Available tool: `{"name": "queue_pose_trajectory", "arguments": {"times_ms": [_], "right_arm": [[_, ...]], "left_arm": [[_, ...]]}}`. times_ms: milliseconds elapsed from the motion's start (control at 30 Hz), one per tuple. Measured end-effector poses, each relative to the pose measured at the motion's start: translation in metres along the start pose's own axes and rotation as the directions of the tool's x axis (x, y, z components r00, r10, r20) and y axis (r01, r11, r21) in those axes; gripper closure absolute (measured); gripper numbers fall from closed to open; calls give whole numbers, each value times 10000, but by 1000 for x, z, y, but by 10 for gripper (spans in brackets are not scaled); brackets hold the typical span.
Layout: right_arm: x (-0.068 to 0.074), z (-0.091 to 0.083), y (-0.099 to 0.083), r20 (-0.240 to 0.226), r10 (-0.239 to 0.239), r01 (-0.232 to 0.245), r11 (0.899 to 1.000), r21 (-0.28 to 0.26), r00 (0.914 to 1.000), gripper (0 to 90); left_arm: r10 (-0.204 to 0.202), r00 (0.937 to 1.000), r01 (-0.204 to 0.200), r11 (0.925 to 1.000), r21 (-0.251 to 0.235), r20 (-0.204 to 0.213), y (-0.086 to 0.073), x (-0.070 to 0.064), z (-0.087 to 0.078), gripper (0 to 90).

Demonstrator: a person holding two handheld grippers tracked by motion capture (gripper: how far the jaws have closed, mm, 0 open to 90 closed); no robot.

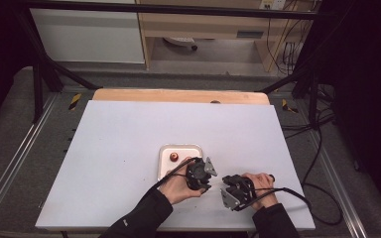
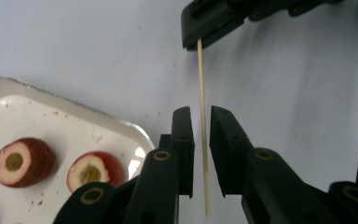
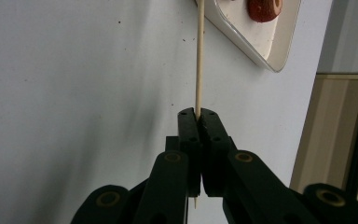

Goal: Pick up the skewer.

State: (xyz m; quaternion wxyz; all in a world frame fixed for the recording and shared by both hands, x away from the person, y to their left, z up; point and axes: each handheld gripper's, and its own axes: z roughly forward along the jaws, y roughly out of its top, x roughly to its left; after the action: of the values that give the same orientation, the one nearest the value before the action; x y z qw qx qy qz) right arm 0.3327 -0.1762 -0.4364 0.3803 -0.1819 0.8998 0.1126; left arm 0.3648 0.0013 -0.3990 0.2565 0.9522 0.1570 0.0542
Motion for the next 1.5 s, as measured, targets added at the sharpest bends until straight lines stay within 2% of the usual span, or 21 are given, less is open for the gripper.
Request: {"name": "queue_pose_trajectory", "arguments": {"times_ms": [100, 133, 167, 200, 233, 333, 500, 533, 567, 767, 967, 1033, 1067, 1100, 1167, 1200, 1233, 1300, 1367, 1433, 1500], "right_arm": [[-1, 1, 3, 47, -197, 196, 9998, 54, 9998, 894], [-2, 1, 4, 57, -231, 230, 9997, 80, 9997, 894], [-3, 1, 5, 105, -384, 383, 9992, 101, 9992, 894], [-3, 1, 5, 73, -322, 321, 9993, 183, 9995, 894], [-4, 1, 6, 91, -476, 474, 9987, 210, 9988, 894], [-5, 1, 8, 133, -642, 638, 9976, 281, 9978, 894], [-6, 2, 11, 141, -1027, 1021, 9941, 376, 9946, 894], [-5, 1, 11, 118, -941, 935, 9947, 424, 9955, 894], [-6, 2, 11, 155, -1141, 1135, 9930, 342, 9934, 894], [-6, 1, 13, 123, -1206, 1200, 9921, 374, 9926, 893], [-8, 0, 13, 207, -888, 882, 9957, 284, 9958, 876], [-10, -1, 11, 208, -169, 166, 9997, 174, 9996, 813], [-11, -2, 9, 265, 499, -503, 9986, 141, 9984, 753], [-12, -3, 7, 287, 1181, -1183, 9930, 58, 9926, 688], [-15, -5, 2, 357, 2206, -2208, 9753, 24, 9747, 622], [-16, -6, -1, 318, 2665, -2665, 9638, -27, 9633, 574], [-16, -6, -4, 282, 3245, -3244, 9459, -71, 9455, 539], [-17, -8, -10, 135, 4199, -4197, 9075, -161, 9075, 478], [-18, -10, -15, -48, 5109, -5107, 8590, -359, 8596, 421], [-18, -11, -20, -171, 5933, -5934, 8036, -466, 8048, 356], [-18, -12, -25, -315, 6533, -6540, 7549, -488, 7564, 321]], "left_arm": [[-105, 9999, 104, 9989, 448, 26, 1, 2, 2, 786], [-105, 9999, 104, 9989, 448, 26, 1, 2, 2, 791], [-201, 9998, 199, 9973, 712, 18, 3, 2, 3, 805], [-220, 9997, 213, 9960, 872, 71, 3, 3, 4, 808], [-220, 9997, 213, 9960, 872, 71, 3, 3, 4, 815], [-295, 9994, 272, 9913, 1291, 155, 5, 2, 9, 843], [-296, 9994, 267, 9868, 1594, 156, 6, 2, 13, 872], [-313, 9994, 286, 9862, 1629, 141, 6, 2, 13, 875], [-340, 9993, 315, 9857, 1654, 124, 6, 2, 13, 878], [-577, 9983, 554, 9805, 1887, 64, 7, 1, 13, 888], [-549, 9984, 561, 9851, 1627, -119, 6, 0, 11, 890], [-600, 9981, 609, 9870, 1485, -103, 3, -1, 10, 890], [-620, 9980, 632, 9877, 1431, -130, 2, -1, 9, 890], [-638, 9977, 661, 9882, 1379, -209, 0, -1, 8, 890], [-677, 9974, 705, 9891, 1296, -261, -2, -1, 8, 890], [-702, 9969, 738, 9910, 1120, -357, -6, -1, 6, 890], [-673, 9966, 722, 9912, 1106, -472, -8, -1, 4, 890], [-698, 9961, 750, 9921, 1002, -544, -10, -1, 3, 890], [-820, 9951, 863, 9930, 803, -554, -14, 0, 0, 890], [-1064, 9915, 1103, 9926, 498, -751, -22, -1, -5, 890], [-1138, 9903, 1167, 9927, 322, -793, -25, -1, -7, 889]]}}
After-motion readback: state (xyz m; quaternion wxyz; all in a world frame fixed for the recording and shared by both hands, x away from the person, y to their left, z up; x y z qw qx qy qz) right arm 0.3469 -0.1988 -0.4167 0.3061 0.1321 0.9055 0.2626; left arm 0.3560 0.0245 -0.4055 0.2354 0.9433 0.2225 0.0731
